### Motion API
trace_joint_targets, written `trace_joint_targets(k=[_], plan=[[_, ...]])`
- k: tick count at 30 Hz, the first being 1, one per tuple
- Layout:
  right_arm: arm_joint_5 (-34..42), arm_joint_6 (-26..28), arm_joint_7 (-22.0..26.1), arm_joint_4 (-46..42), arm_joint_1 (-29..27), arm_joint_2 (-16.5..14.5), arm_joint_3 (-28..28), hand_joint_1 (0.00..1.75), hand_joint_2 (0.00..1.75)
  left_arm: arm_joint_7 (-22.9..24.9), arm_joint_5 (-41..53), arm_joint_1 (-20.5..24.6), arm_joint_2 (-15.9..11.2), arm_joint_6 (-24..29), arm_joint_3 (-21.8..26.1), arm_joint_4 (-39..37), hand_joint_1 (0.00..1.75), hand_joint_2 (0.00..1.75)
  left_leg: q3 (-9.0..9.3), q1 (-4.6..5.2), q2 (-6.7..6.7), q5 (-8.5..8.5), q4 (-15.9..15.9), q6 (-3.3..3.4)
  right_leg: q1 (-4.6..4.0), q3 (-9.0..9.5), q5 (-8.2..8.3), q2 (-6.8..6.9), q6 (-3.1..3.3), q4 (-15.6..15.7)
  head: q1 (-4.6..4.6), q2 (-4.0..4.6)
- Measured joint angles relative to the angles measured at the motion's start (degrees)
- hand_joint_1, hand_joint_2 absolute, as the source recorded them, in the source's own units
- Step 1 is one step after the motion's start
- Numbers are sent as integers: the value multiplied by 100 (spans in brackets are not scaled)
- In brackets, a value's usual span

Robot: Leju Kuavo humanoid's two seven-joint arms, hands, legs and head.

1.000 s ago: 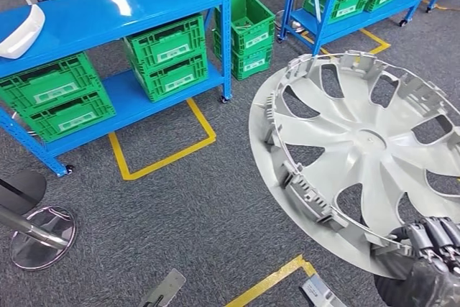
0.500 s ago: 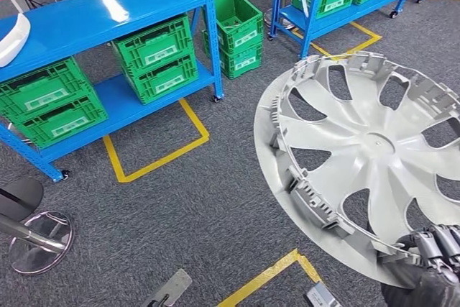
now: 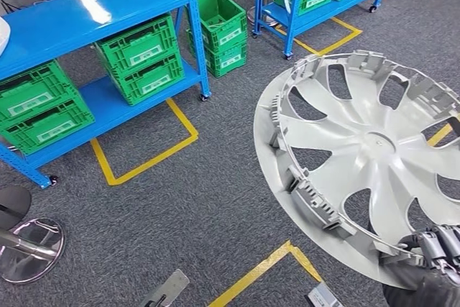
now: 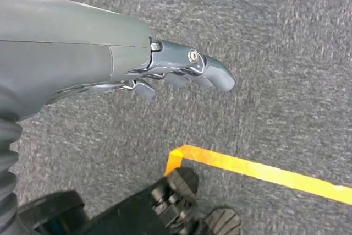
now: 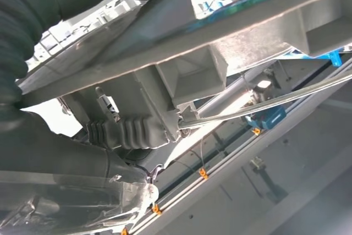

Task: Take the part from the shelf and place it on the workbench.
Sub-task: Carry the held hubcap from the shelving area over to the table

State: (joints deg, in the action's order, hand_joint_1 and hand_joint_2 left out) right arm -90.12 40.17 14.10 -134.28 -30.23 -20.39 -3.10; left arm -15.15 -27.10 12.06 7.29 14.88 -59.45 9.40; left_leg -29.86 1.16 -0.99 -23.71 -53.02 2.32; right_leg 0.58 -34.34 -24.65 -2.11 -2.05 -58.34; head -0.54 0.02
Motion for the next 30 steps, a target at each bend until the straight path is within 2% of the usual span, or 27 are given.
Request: trace_joint_targets(k=[1,3,4,5,6,7,8,9,10,11,13,15,16,18,19,20,21,22,24,25,26,27,29,30], plan=[[0,0,-12,-14,4,0,2,175,175,0,4,1,3,-1,0,2,0,175,20,-30,27,40,53,-15,0,-104,-136,49,-26,-214,-20,0],[0,-1,-27,-28,11,0,4,175,175,0,9,-8,-2,-4,-1,2,0,175,14,-64,89,57,60,-37,30,-421,-513,126,-98,-932,-60,0],[0,-1,-34,-32,8,0,4,175,175,0,11,-13,-3,-7,-1,2,0,175,11,-83,123,59,57,-58,56,-557,-634,144,-140,-1253,-69,0],[0,-2,-44,-33,4,0,5,175,175,0,12,-17,-4,-9,-1,2,0,175,8,-112,154,57,50,-91,89,-612,-653,159,-188,-1403,-70,0],[0,-2,-55,-34,1,0,7,175,175,0,14,-19,-4,-10,-1,2,0,175,7,-151,178,50,36,-137,128,-550,-565,175,-243,-1320,-72,0],[1,-2,-69,-36,1,0,9,175,175,0,17,-19,-5,-11,-1,2,0,175,6,-199,197,32,4,-200,180,-371,-396,205,-313,-1017,-71,0],[1,-2,-83,-37,7,0,13,175,175,0,20,-17,-16,-10,0,1,0,175,-4,-237,213,1,-56,-277,230,-153,-261,247,-410,-634,-77,0],[2,-1,-95,-40,11,0,20,175,175,-1,25,-15,-40,-7,1,2,0,175,-31,-267,222,-48,-138,-352,265,27,-172,260,-460,-325,-92,0],[3,-2,-105,-47,14,0,29,175,175,-4,32,-13,-65,-3,1,4,0,175,-63,-279,229,-95,-217,-419,288,134,-142,265,-449,-144,-97,0],[3,-2,-117,-53,17,-1,41,175,175,-10,40,-13,-86,0,1,8,0,175,-92,-277,233,-126,-272,-473,292,149,-167,249,-398,-110,-84,0],[2,-2,-142,-63,15,-3,67,175,175,-22,58,-18,-99,3,-1,15,0,175,-114,-275,233,-128,-302,-544,273,73,-163,196,-222,-192,-26,0],[1,-2,-155,-75,16,-5,84,175,175,-26,69,-20,-98,3,-1,17,0,175,-160,-278,215,-235,-415,-576,236,1,-137,163,-116,-224,19,0],[-1,-2,-156,-83,17,-6,87,175,175,-26,76,-18,-93,4,-2,17,0,175,-262,-271,200,-402,-646,-569,211,-27,-117,149,-65,-223,30,0],[-2,-2,-156,-94,20,-7,87,175,175,-23,86,-18,-85,11,-4,19,0,175,-637,-239,165,-845,-1466,-516,162,-64,-78,123,12,-206,37,0],[-2,-2,-156,-95,21,-7,87,175,175,-19,90,-20,-83,15,-5,19,0,175,-832,-219,153,-1006,-1874,-481,136,-82,-64,102,34,-201,40,0],[-2,-2,-157,-95,21,-7,87,175,175,-14,90,-24,-81,19,-5,19,0,175,-952,-198,144,-1058,-2117,-439,112,-94,-55,78,48,-200,40,0],[-2,-2,-161,-95,21,-7,87,175,175,-9,92,-27,-81,20,-5,19,0,175,-966,-173,134,-994,-2135,-386,87,-101,-48,48,58,-200,41,0],[-2,-2,-165,-97,21,-7,87,175,175,-7,96,-28,-80,20,-5,19,0,175,-870,-142,117,-831,-1928,-321,66,-101,-42,16,67,-199,40,0],[-1,-2,-177,-113,26,-7,87,175,175,-7,104,-22,-85,22,-4,19,0,175,-495,-53,8,-430,-1159,-154,34,-98,-28,-42,75,-197,38,0],[0,-2,-184,-121,31,-8,87,175,175,-7,108,-15,-89,24,-4,19,0,175,-336,-22,-43,-313,-814,-91,19,-109,-20,-73,71,-202,40,0],[0,-2,-192,-127,35,-8,87,175,175,-5,108,-8,-92,25,-3,19,0,175,-241,2,-82,-259,-590,-62,12,-127,-7,-99,56,-201,39,0],[0,-2,-200,-128,37,-8,88,175,175,-4,109,-4,-92,26,-2,19,0,175,-213,11,-89,-259,-495,-60,10,-146,9,-125,32,-196,41,0],[0,-2,-214,-130,31,-9,89,175,175,-1,112,0,-70,26,-1,20,0,175,-206,-5,-45,-223,-421,-97,16,-188,36,-148,-25,-187,44,0],[0,-2,-221,-131,27,-9,90,175,175,-1,113,0,-57,28,0,20,0,175,-197,-18,-23,-192,-387,-95,14,-226,-2,-105,-52,-238,39,0]])
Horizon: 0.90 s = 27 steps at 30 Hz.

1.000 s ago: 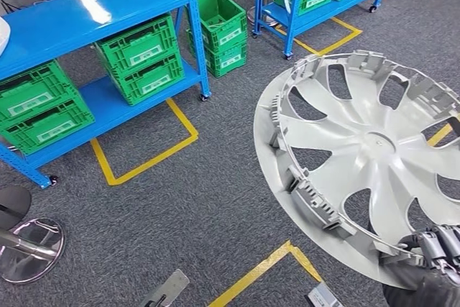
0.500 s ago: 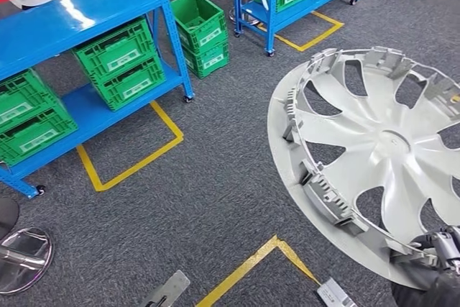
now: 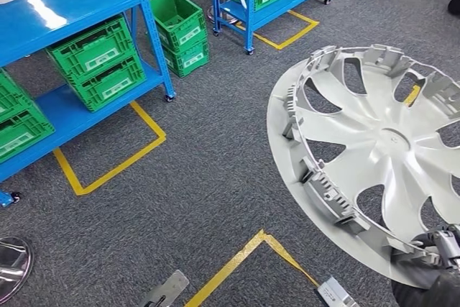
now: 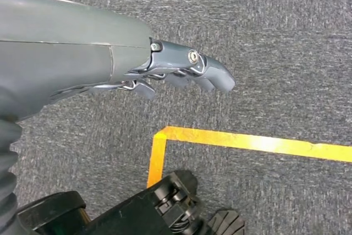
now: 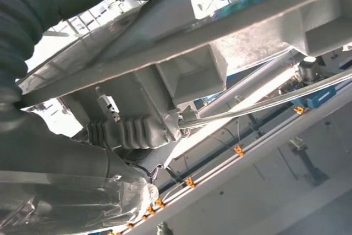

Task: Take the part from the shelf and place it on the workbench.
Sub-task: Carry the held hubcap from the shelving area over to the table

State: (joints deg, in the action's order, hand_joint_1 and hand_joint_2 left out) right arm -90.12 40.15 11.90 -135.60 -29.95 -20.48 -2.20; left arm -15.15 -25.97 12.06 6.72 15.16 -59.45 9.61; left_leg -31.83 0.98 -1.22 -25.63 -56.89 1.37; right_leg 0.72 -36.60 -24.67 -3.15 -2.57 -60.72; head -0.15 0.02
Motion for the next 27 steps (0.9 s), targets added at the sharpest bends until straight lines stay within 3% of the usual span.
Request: trace_joint_targets(k=[2,4,5,6,7,9,11,14,16,19,20,21,22,25,27], plan=[[1,0,-16,-4,8,0,1,175,175,0,1,-6,19,5,1,1,0,175,14,-26,59,48,51,14,-8,-202,-267,151,-49,-423,-28,0],[1,0,-26,-7,15,0,2,175,175,1,1,-25,22,9,2,1,0,175,9,-24,128,51,52,30,-6,-511,-644,254,-101,-1169,-48,0],[1,0,-27,-6,13,0,2,175,175,1,1,-35,25,9,1,1,0,175,8,-23,166,51,51,30,-5,-617,-740,269,-119,-1439,-48,0],[0,0,-27,-6,9,0,3,175,175,1,1,-41,28,9,1,1,0,175,7,-24,200,51,48,30,-3,-620,-725,276,-133,-1499,-51,0],[0,0,-28,-7,7,0,5,175,175,1,1,-44,32,9,0,1,0,175,10,-27,227,49,44,26,-1,-501,-606,290,-141,-1316,-51,0],[1,0,-31,-8,11,1,9,175,175,1,0,-42,35,9,0,1,0,175,16,-21,269,32,21,-6,-1,-40,-296,394,-149,-521,-54,0],[2,0,-31,-10,14,1,14,175,175,0,-3,-41,30,8,1,1,0,175,8,11,293,10,-20,-57,1,271,-159,458,-84,18,-41,0],[1,0,-24,-11,12,0,27,175,175,-1,-8,-40,25,4,3,1,0,175,-5,22,321,10,-37,-122,-2,285,-132,385,59,80,-21,0],[0,0,-6,-11,16,0,33,175,175,-2,-14,-34,24,3,4,1,0,175,-81,4,261,-145,-214,-185,14,269,-104,341,129,94,-10,0],[0,0,17,-10,23,0,32,175,175,-2,-28,-36,20,2,4,1,0,175,-559,-33,163,-700,-1250,-260,30,223,-75,272,189,99,7,0],[-1,0,22,-7,25,0,32,175,175,-2,-33,-41,15,-1,4,1,0,175,-714,-45,160,-805,-1571,-268,31,207,-68,242,194,99,7,0],[-1,0,27,1,31,0,28,175,175,-2,-41,-44,7,-3,4,1,0,175,-781,-55,158,-794,-1703,-269,33,196,-61,208,195,99,7,0],[-2,0,33,13,47,1,19,175,175,-2,-57,-44,-5,-9,7,1,0,175,-734,-63,152,-667,-1602,-265,37,192,-54,171,190,99,5,0],[-2,-1,57,89,182,2,-32,175,175,-6,-130,-19,-60,-59,39,1,0,175,-192,-89,19,-103,-485,-242,49,177,-27,52,143,93,7,0],[-2,-2,75,154,308,2,-52,175,175,-10,-164,2,-99,-102,65,1,0,175,-17,-90,-89,-14,-70,-222,54,137,11,-14,74,103,6,0]])
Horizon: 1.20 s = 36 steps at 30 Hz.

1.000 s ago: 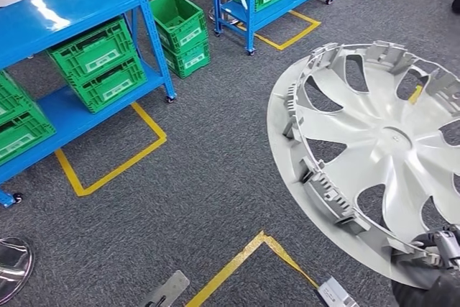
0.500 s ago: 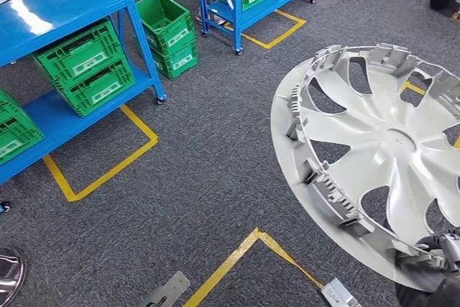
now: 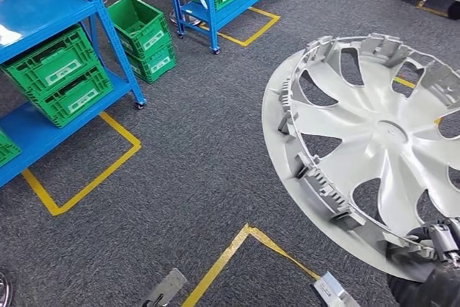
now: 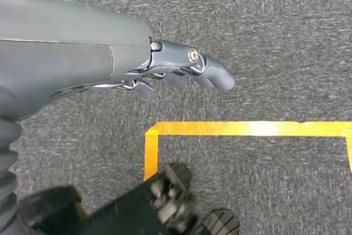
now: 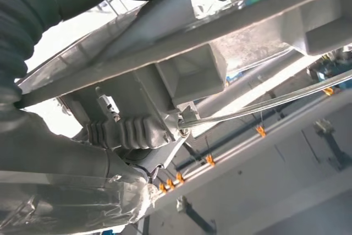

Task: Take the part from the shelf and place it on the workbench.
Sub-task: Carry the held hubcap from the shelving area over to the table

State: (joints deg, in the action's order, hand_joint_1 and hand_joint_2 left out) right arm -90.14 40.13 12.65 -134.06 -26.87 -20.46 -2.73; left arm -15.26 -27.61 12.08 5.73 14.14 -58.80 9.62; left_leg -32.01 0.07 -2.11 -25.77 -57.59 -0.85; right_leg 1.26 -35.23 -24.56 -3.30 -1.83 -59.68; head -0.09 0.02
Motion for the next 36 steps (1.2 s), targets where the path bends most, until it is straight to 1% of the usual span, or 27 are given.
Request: trace_joint_targets(k=[2,3,4,5,7,8,9,10,14,15,17,18,19,21,22,23,24,25,26,27,28,30,31,32,33,35,36], plan=[[0,-1,7,58,73,0,-5,175,175,-11,-12,5,-24,-17,25,0,0,175,-5,12,7,11,53,51,14,-19,49,-44,-85,49,-1,0],[0,-1,6,84,88,0,-5,175,175,-20,-13,7,-29,-18,38,0,0,175,-2,9,31,36,76,89,19,-36,44,-17,-118,48,-3,0],[1,-1,2,104,103,0,-5,175,175,-31,-14,10,-31,-13,54,0,0,175,2,2,58,58,99,129,13,-85,-19,48,-142,-39,-13,0],[1,-1,-2,124,123,0,-5,175,175,-42,-14,10,-32,-8,70,0,0,175,6,-4,91,74,119,160,6,-193,-154,128,-159,-264,-28,0],[2,-1,-10,164,163,2,-5,175,175,-56,-14,1,-38,0,102,0,0,175,6,10,162,80,123,195,-4,-534,-525,262,-182,-1021,-56,0],[2,-1,-11,184,175,3,-5,175,175,-57,-14,-5,-42,0,114,0,0,175,6,22,198,79,122,199,-5,-692,-657,278,-189,-1378,-62,0],[2,-1,-11,198,179,4,-5,175,175,-57,-14,-9,-46,0,122,0,0,175,6,31,225,78,121,203,-5,-794,-725,282,-192,-1607,-61,0],[2,-1,-12,207,179,4,-5,175,175,-57,-15,-10,-49,0,127,0,0,175,7,36,240,77,121,204,-5,-843,-744,283,-193,-1716,-61,0],[1,-1,-14,212,179,4,-5,175,175,-57,-14,-10,-50,0,130,0,0,175,8,39,247,77,121,204,-5,-850,-733,284,-192,-1731,-62,0],[1,-1,-14,213,179,4,-5,175,175,-57,-14,-10,-50,-1,131,0,0,175,8,39,250,77,121,204,-5,-846,-725,284,-192,-1725,-63,0],[1,-1,-21,229,179,4,-4,175,175,-57,-13,-8,-50,-2,135,0,0,175,13,43,270,74,117,204,-7,-693,-546,289,-177,-1440,-62,0],[2,-1,-30,238,180,4,-4,175,175,-61,-13,-8,-50,-2,139,0,0,175,22,47,289,64,111,195,-13,-474,-368,341,-162,-1032,-63,0],[2,0,-33,248,172,4,-2,175,175,-66,-4,-10,-55,-3,145,0,0,175,24,59,328,60,103,161,-32,-248,-203,378,-112,-600,-60,0],[2,1,-27,225,118,3,10,175,175,-77,43,-17,-60,8,149,0,0,175,-11,74,352,-42,4,53,-45,61,-14,415,14,19,-40,0],[2,2,-31,190,68,2,19,175,175,-81,78,-26,-58,24,145,0,0,175,-101,74,338,-174,-187,-5,-44,67,-7,377,74,61,-26,0],[2,2,-51,142,14,0,28,175,175,-84,108,-38,-48,50,139,0,0,175,-245,62,300,-366,-506,-42,-29,61,7,346,100,75,-13,0],[2,2,-85,92,-38,-2,40,175,175,-88,133,-59,-33,82,132,0,0,175,-437,48,272,-569,-917,-65,-25,50,11,319,108,75,-4,0],[3,2,-121,45,-88,-2,54,175,175,-90,155,-87,-17,112,128,0,0,175,-623,34,259,-722,-1308,-81,-24,40,14,287,114,75,-4,0],[5,2,-147,7,-134,-2,69,175,175,-90,169,-115,1,137,125,0,0,175,-742,22,255,-777,-1557,-89,-22,34,16,250,114,74,-3,0],[7,2,-160,-26,-175,-2,84,175,175,-90,181,-136,18,158,124,0,0,175,-760,10,251,-714,-1588,-93,-19,32,19,209,112,74,-4,0],[7,2,-166,-52,-210,-2,96,175,175,-89,187,-147,33,172,122,0,0,175,-668,0,242,-553,-1395,-92,-13,33,23,167,105,74,-4,0],[6,2,-166,-95,-255,-2,108,175,175,-81,198,-147,57,190,121,0,0,175,-289,-25,147,-148,-619,-84,-1,33,38,87,78,74,-3,0],[5,2,-166,-115,-269,-2,111,175,175,-72,205,-142,67,192,120,0,0,175,-122,-35,76,-34,-267,-77,-3,22,47,47,51,67,-5,0],[5,2,-165,-132,-282,-2,114,175,175,-63,213,-139,75,193,120,0,0,175,-16,-40,14,17,-39,-67,-4,7,58,15,21,67,-9,0],[4,2,-164,-147,-299,-2,119,175,175,-56,222,-140,84,193,120,0,0,175,21,-34,-23,12,56,-46,-1,-5,75,-15,-18,80,-10,0],[4,2,-163,-163,-335,-2,128,175,175,-50,234,-137,101,192,120,1,0,175,27,-19,11,28,102,32,17,-31,105,-45,-98,115,-13,0],[4,2,-164,-168,-352,-2,132,175,175,-50,236,-133,109,192,120,2,0,175,29,-17,42,50,121,80,23,-61,78,-3,-127,83,-19,0]])
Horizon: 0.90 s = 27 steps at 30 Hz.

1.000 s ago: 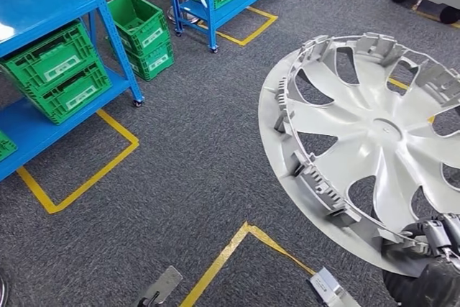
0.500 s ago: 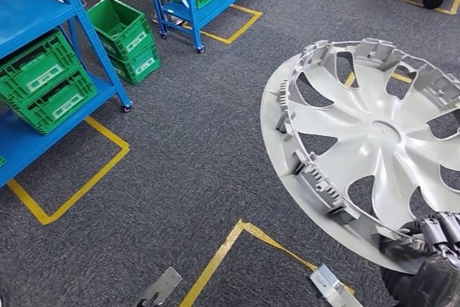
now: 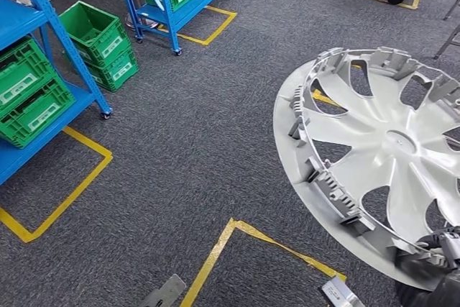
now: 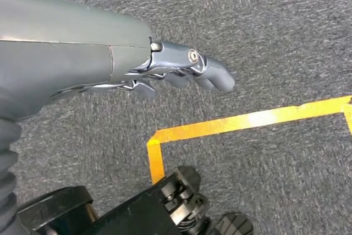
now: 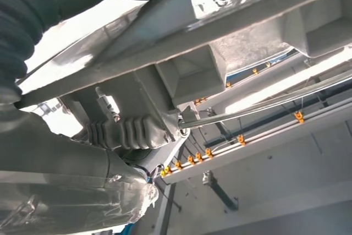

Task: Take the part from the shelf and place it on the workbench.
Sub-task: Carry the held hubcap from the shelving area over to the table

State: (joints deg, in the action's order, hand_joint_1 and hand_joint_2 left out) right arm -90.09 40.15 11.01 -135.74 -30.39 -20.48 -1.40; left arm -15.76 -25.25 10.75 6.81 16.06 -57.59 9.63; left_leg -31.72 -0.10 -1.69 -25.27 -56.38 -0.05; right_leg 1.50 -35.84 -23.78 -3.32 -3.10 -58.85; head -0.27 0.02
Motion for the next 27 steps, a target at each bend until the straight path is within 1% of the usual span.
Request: trace_joint_targets(k=[1,2,3,4,5,6,7,8,9,10,11,12,13,15,16,17,18,20,21,22,23,24,25,26,27], plan=[[1,0,-1,-4,-5,0,2,175,175,0,1,4,6,0,0,1,0,175,3,-3,32,20,18,43,-3,-76,-100,73,-19,-148,-15,0],[1,0,-1,-8,-7,1,3,175,175,0,1,3,10,0,0,1,0,175,5,-4,71,31,31,78,-9,-210,-265,159,-31,-434,-27,0],[0,0,-1,-12,-7,1,4,175,175,0,1,-3,11,0,0,1,0,175,4,5,103,29,30,98,-17,-364,-458,230,-42,-796,-40,0],[0,0,0,-14,-6,2,4,175,175,1,1,-9,11,0,0,1,0,175,4,15,141,25,29,113,-21,-544,-644,264,-52,-1211,-44,0],[-1,0,0,-14,-8,2,5,175,175,1,1,-14,11,0,0,1,0,175,6,24,179,22,27,119,-22,-678,-755,275,-59,-1526,-43,0],[-1,0,-2,-14,-11,2,7,175,175,2,2,-14,11,0,0,1,0,175,8,31,210,19,26,122,-23,-731,-775,278,-60,-1666,-43,0],[0,0,-6,-14,-11,2,10,175,175,3,3,-12,12,0,0,1,0,175,14,37,239,14,24,121,-24,-665,-691,286,-54,-1577,-43,0],[0,0,-14,-14,-11,2,14,175,175,5,5,-11,14,0,0,2,0,175,23,39,261,8,22,115,-24,-483,-530,302,-44,-1262,-44,0],[0,0,-25,-16,-10,2,20,175,175,8,7,-10,17,1,0,2,0,175,37,40,282,-4,20,104,-26,-240,-361,336,-30,-825,-44,0],[0,0,-34,-18,-8,2,25,175,175,10,10,-8,21,2,0,3,0,175,44,50,304,-15,15,82,-39,-17,-245,378,-10,-426,-43,0],[0,0,-42,-26,-6,2,30,175,175,11,13,-5,22,3,0,3,0,175,42,61,319,-28,-1,57,-48,134,-185,408,13,-161,-42,0],[-1,0,-46,-34,-4,2,35,175,175,11,17,-3,23,3,-1,3,0,175,37,69,333,-34,-14,31,-61,204,-176,419,39,-32,-39,0],[-1,0,-52,-42,-3,2,40,175,175,11,23,-1,25,3,-1,3,0,175,28,74,347,-31,-21,5,-76,207,-184,406,67,-24,-35,0],[-2,0,-70,-56,-5,2,56,175,175,11,37,-1,29,2,-3,7,0,175,23,58,361,-40,-27,-44,-76,195,-156,351,125,-17,-32,0],[-2,0,-79,-61,-5,1,63,175,175,11,46,1,31,3,-3,9,0,175,0,50,340,-92,-75,-76,-70,191,-145,328,153,-10,-28,0],[-2,0,-85,-67,-5,1,68,175,175,11,52,5,31,3,-4,10,0,175,-70,43,304,-207,-230,-105,-59,189,-135,309,181,-2,-23,0],[-2,0,-89,-72,-3,1,71,175,175,11,57,5,31,4,-5,12,0,175,-200,36,261,-378,-513,-133,-50,188,-129,290,202,4,-19,0],[-2,0,-100,-79,-2,0,76,175,175,17,60,-4,31,4,-7,12,0,175,-581,30,216,-733,-1307,-157,-47,183,-130,247,224,4,-15,0],[-2,0,-108,-79,-4,0,82,175,175,21,60,-13,31,4,-7,12,0,175,-736,28,211,-809,-1607,-160,-47,183,-130,218,226,4,-15,0],[-2,0,-114,-79,-5,0,88,175,175,26,60,-19,31,4,-6,13,0,175,-805,27,208,-771,-1712,-158,-45,185,-131,184,226,4,-15,0],[-2,0,-118,-79,-6,0,97,175,175,28,60,-21,31,4,-6,13,0,175,-765,23,200,-624,-1586,-152,-43,189,-131,145,226,4,-15,0],[-2,0,-120,-80,-7,0,106,175,175,28,60,-21,31,4,-6,14,0,175,-625,15,174,-402,-1261,-145,-39,195,-131,105,223,3,-15,0],[-2,0,-122,-82,-6,0,113,175,175,28,60,-19,32,4,-6,14,0,175,-442,1,111,-186,-856,-140,-34,198,-130,68,217,4,-15,0],[-2,0,-126,-85,-5,0,119,175,175,28,60,-17,34,4,-6,14,0,175,-267,-13,43,-42,-472,-137,-41,191,-132,28,201,-8,-14,0],[-2,0,-131,-88,-5,0,124,175,175,29,60,-17,38,4,-5,14,0,175,-153,-21,-15,30,-215,-132,-46,175,-128,-7,176,-12,-16,0]])
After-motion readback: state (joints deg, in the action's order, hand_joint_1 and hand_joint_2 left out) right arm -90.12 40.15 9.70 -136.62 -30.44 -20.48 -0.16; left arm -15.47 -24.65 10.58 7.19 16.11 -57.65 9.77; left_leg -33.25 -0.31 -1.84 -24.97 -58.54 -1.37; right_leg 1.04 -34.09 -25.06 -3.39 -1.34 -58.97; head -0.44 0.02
